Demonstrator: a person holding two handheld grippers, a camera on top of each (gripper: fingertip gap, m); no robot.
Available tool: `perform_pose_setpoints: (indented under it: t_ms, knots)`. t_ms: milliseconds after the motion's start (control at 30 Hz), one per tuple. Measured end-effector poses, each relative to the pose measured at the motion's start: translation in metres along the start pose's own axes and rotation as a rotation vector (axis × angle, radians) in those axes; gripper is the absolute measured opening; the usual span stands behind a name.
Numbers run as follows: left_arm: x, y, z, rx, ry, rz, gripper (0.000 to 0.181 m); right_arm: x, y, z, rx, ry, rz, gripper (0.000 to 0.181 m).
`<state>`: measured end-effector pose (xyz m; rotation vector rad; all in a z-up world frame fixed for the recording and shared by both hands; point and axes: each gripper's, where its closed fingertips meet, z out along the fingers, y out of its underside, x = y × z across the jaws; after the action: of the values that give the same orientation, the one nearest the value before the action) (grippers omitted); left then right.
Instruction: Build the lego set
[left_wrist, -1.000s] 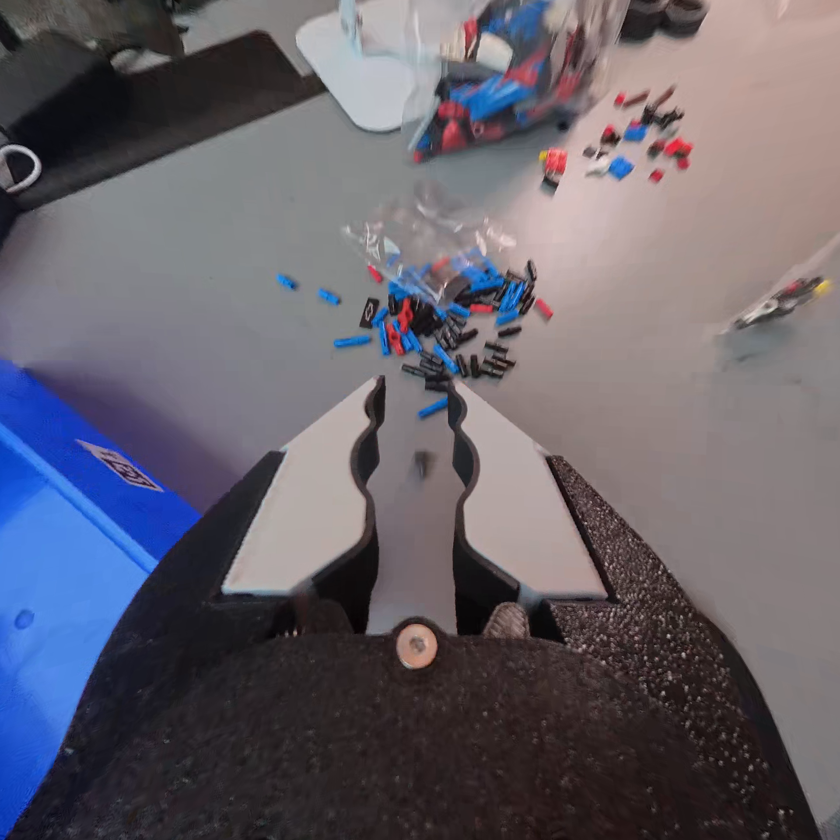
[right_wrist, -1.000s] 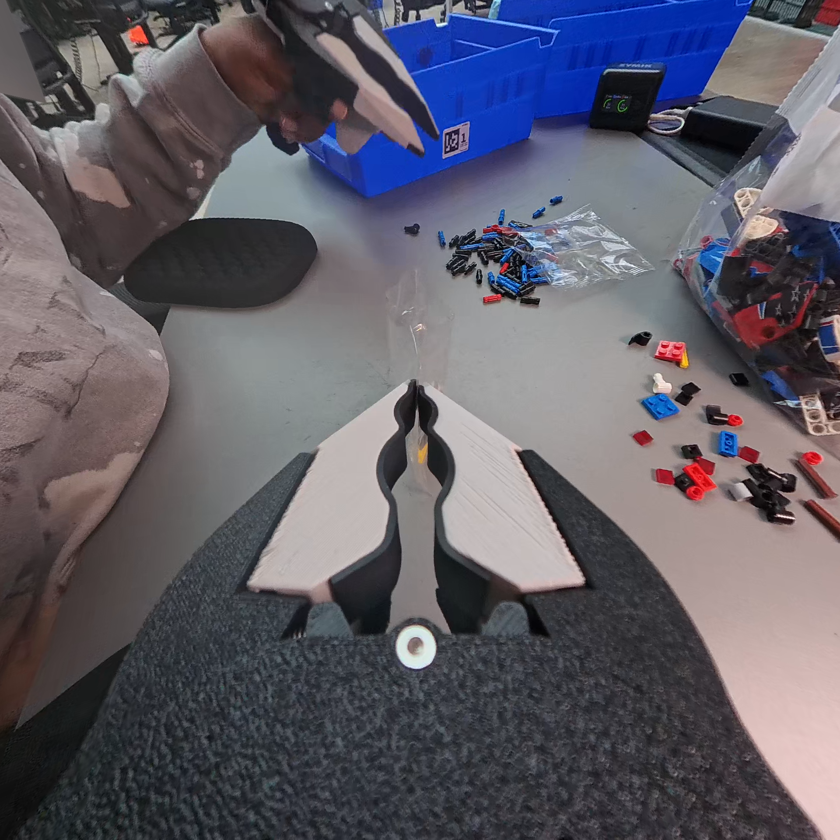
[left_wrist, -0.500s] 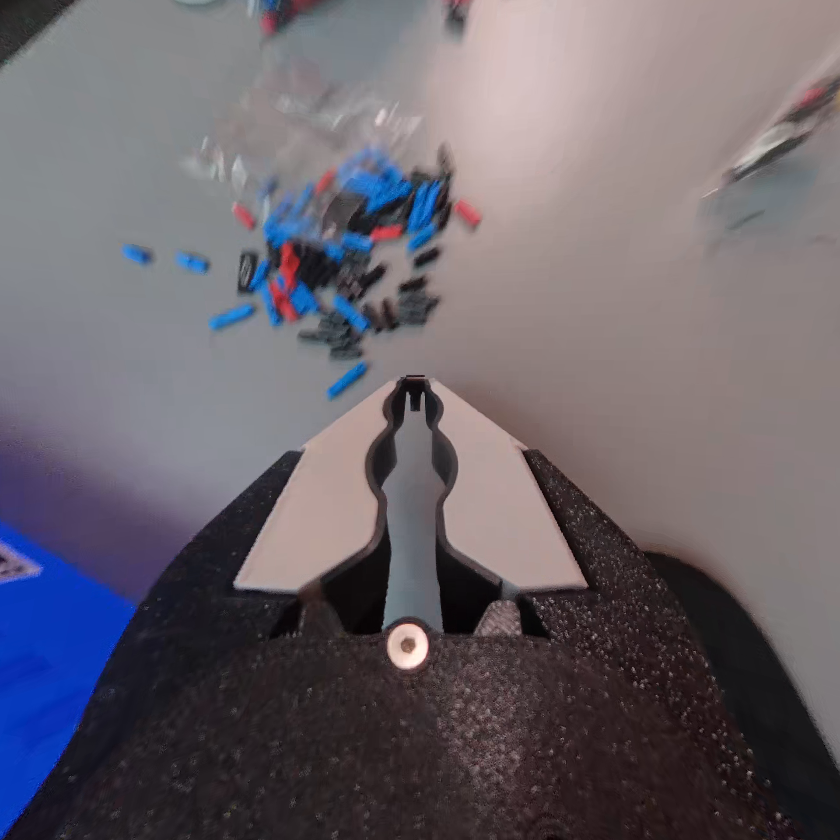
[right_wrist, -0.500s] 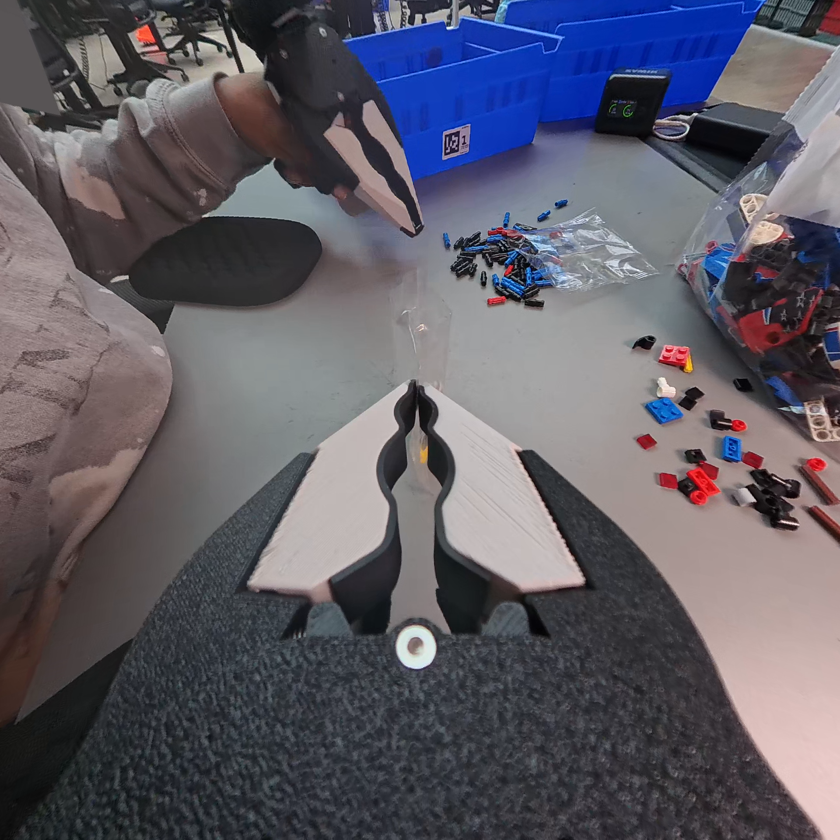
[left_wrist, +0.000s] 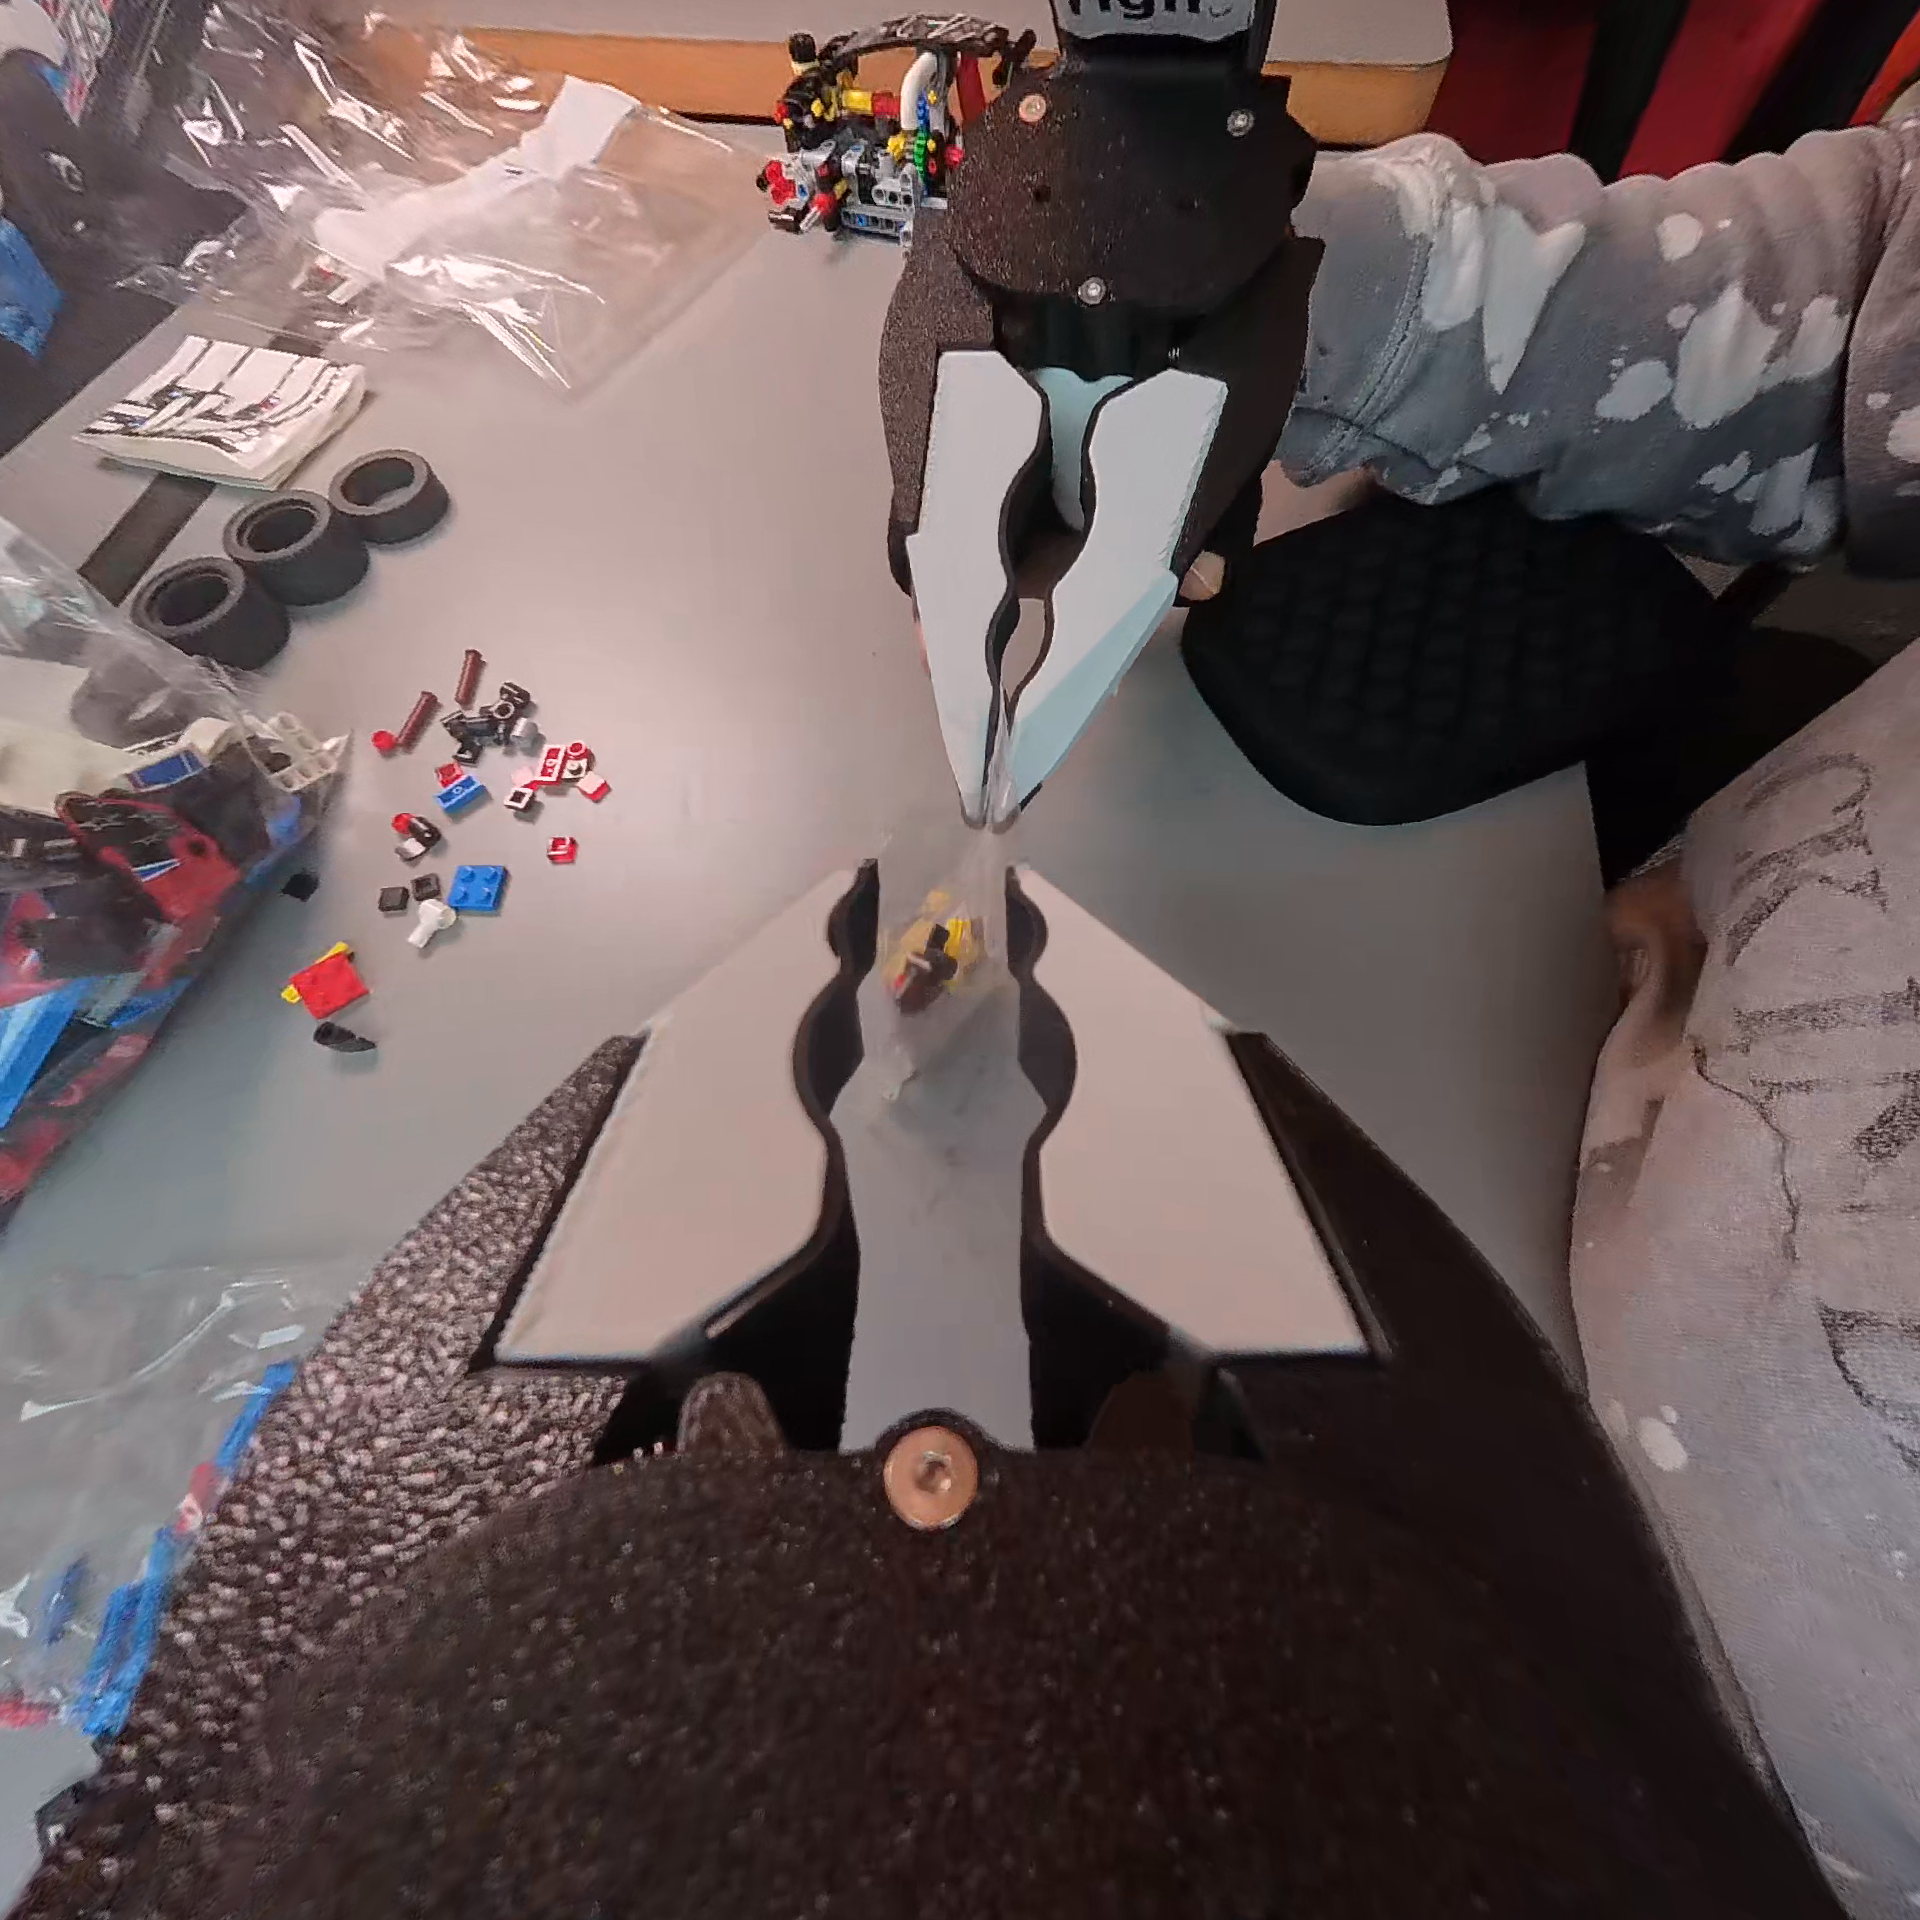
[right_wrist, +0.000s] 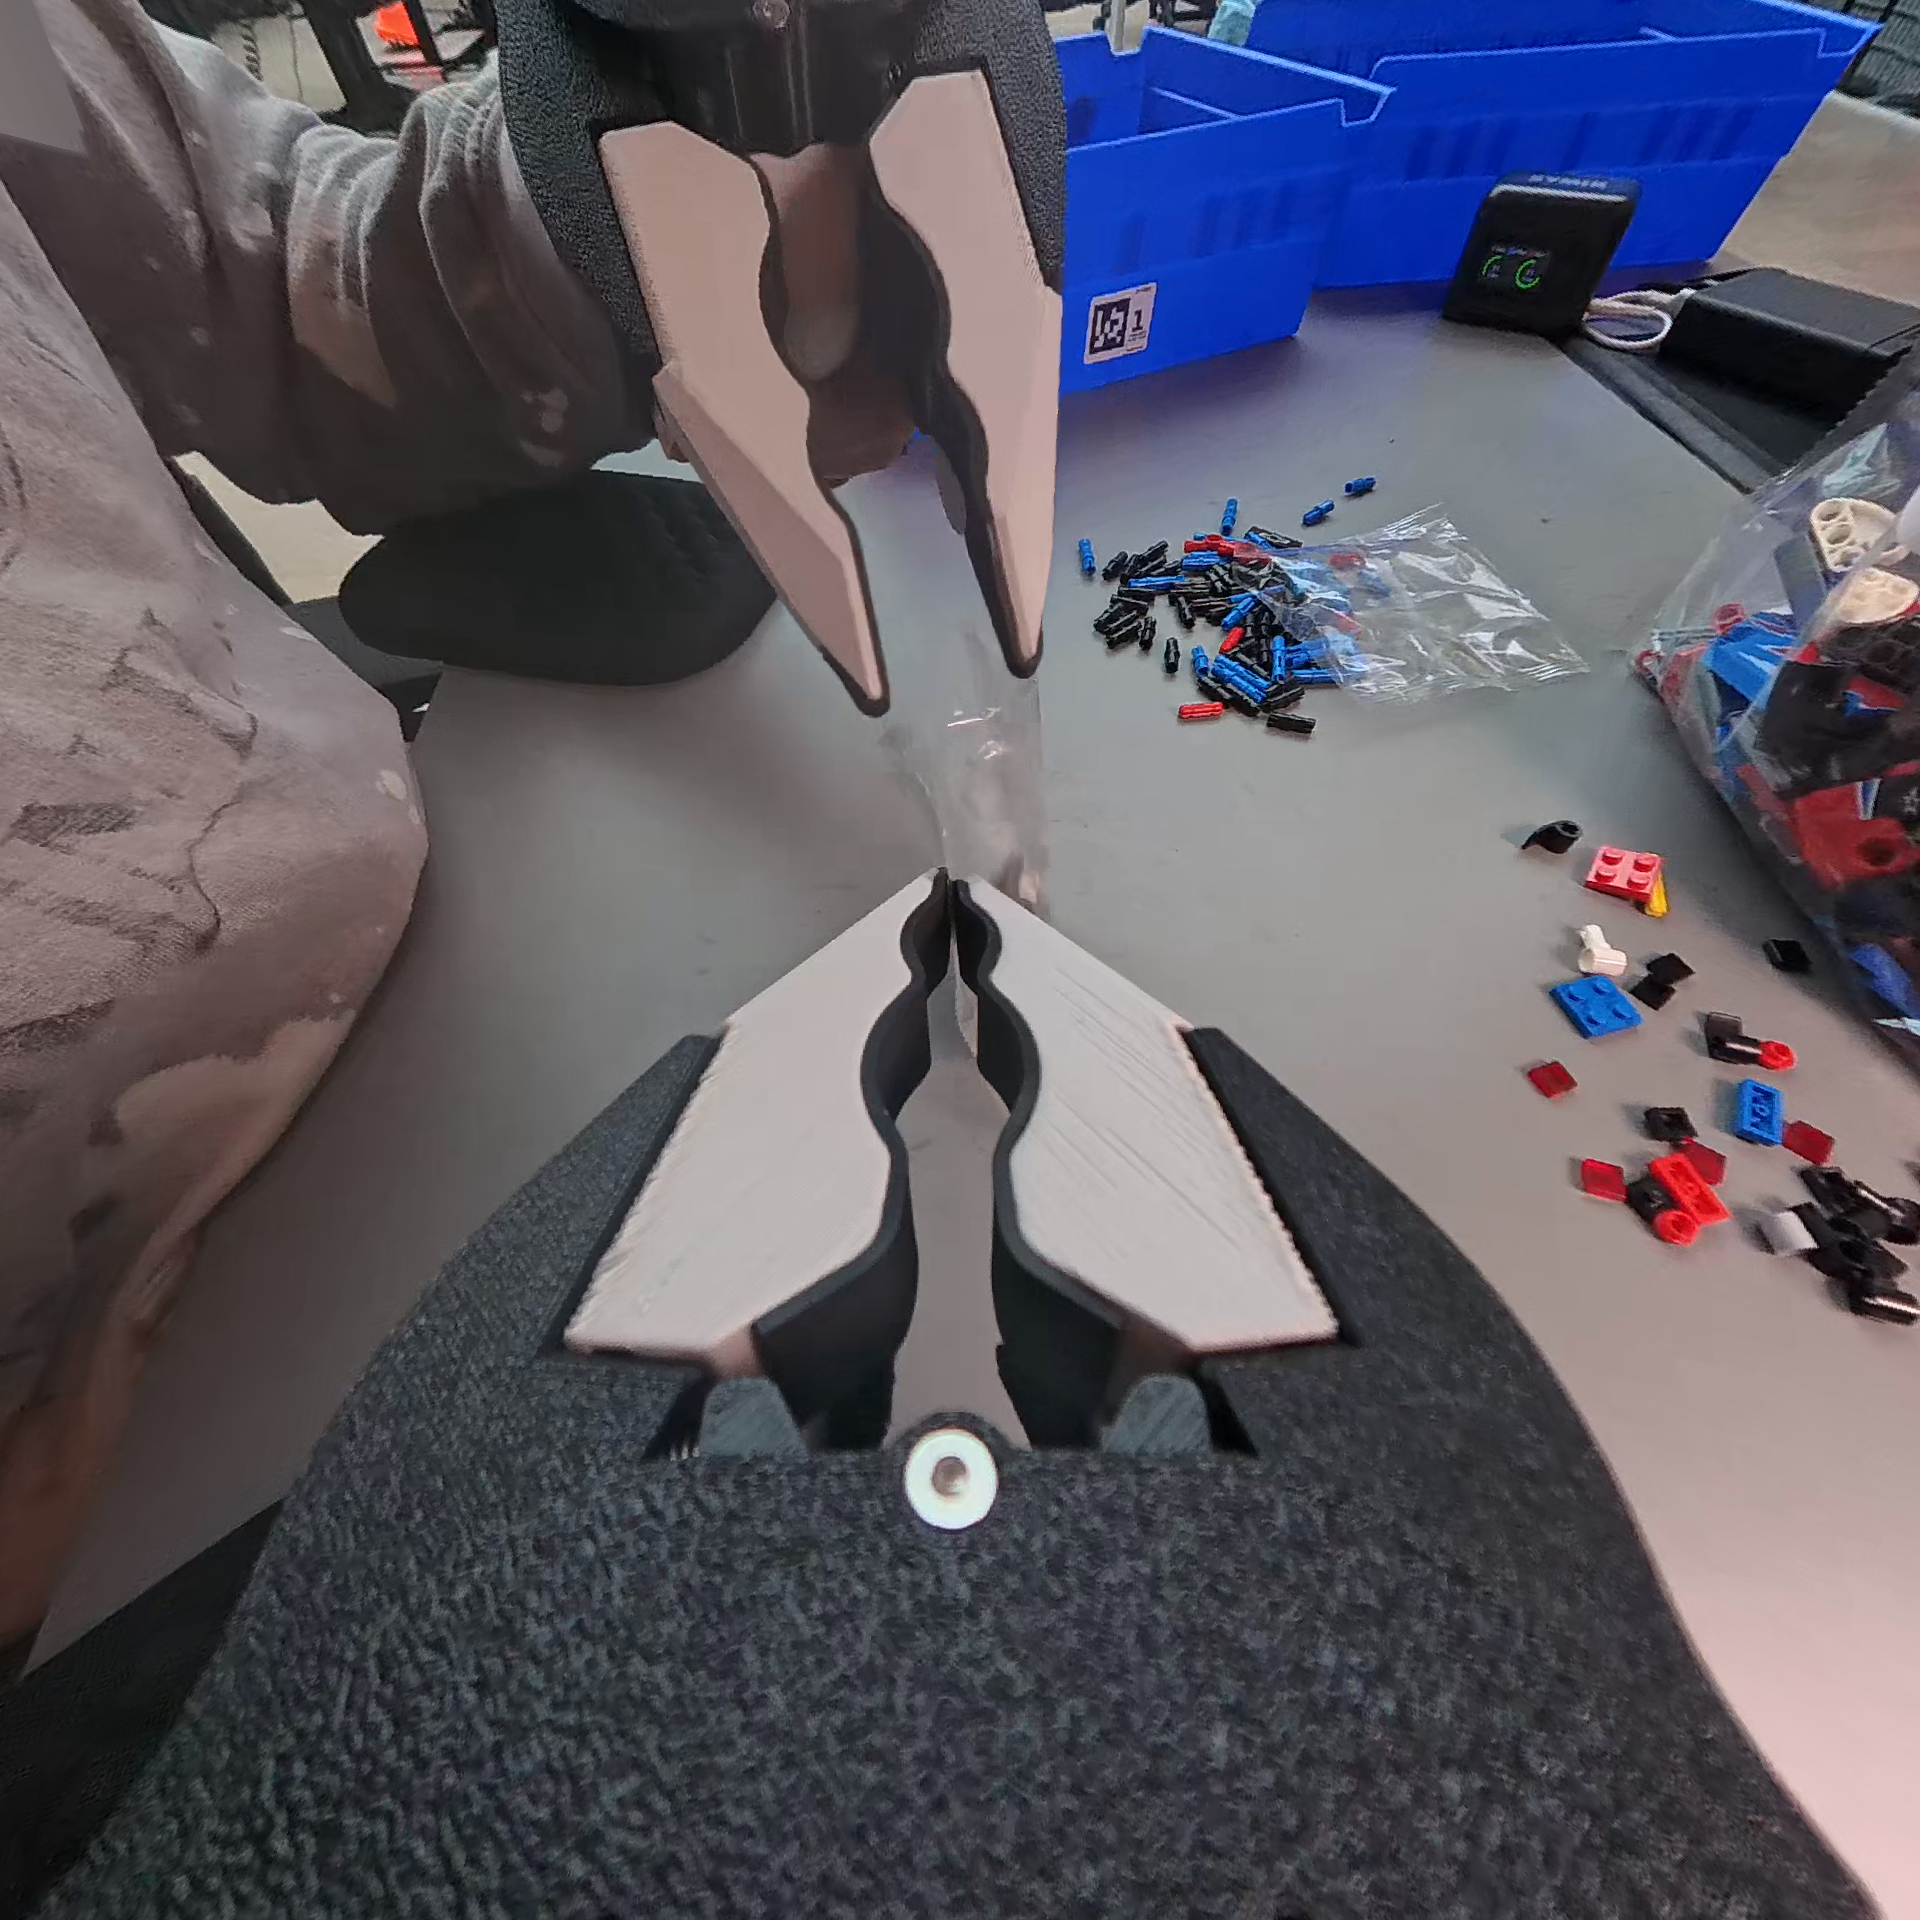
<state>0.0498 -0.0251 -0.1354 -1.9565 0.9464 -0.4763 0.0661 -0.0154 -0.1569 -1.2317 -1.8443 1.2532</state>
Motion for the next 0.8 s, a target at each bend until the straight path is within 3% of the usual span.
perform_pose_setpoints:
  t_ms: [33, 133, 200, 333, 400, 500, 533, 600, 667, 733, 800]
  knots:
    - [-0.001, -0.001, -0.002, 0.021, 0.002, -0.004, 0.029, 0.0, 0.0, 0.0, 0.003, 0.0, 0.0, 0.0]
    - [-0.005, -0.003, -0.017, 0.117, 0.028, -0.035, 0.042, 0.001, 0.0, -0.001, 0.011, -0.006, 0.008, 0.0]
    - [-0.008, 0.011, -0.022, 0.146, 0.07, -0.044, 0.051, 0.0, -0.002, -0.001, 0.029, -0.026, 0.026, 0.0]
    - [-0.014, 0.053, -0.005, 0.04, 0.087, -0.066, 0.04, 0.001, -0.004, 0.005, 0.056, -0.084, 0.074, 0.0]
    - [-0.013, 0.057, 0.0, 0.022, 0.076, -0.041, 0.02, 0.0, -0.006, 0.009, 0.068, -0.118, 0.092, 0.0]
    - [-0.016, 0.057, -0.003, 0.019, 0.066, -0.051, 0.012, 0.005, -0.008, 0.012, 0.062, -0.135, 0.094, 0.002]
    - [-0.018, 0.057, -0.006, 0.029, 0.057, -0.06, 0.009, 0.009, -0.013, 0.011, 0.069, -0.143, 0.105, 0.016]
    - [-0.02, 0.06, -0.011, 0.035, 0.044, -0.084, 0.006, 0.033, -0.031, 0.008, 0.12, -0.119, 0.154, 0.034]
    - [-0.022, 0.063, -0.016, 0.038, 0.023, -0.086, 0.005, 0.079, -0.037, 0.013, 0.115, 0.03, 0.174, 0.033]
    - [-0.024, 0.065, -0.02, 0.038, -0.008, -0.082, 0.005, 0.132, -0.016, 0.03, -0.056, 0.246, 0.151, 0.034]
    - [-0.024, 0.063, -0.023, 0.061, -0.021, -0.082, 0.005, 0.162, 0.008, 0.049, -0.245, 0.336, 0.081, 0.035]
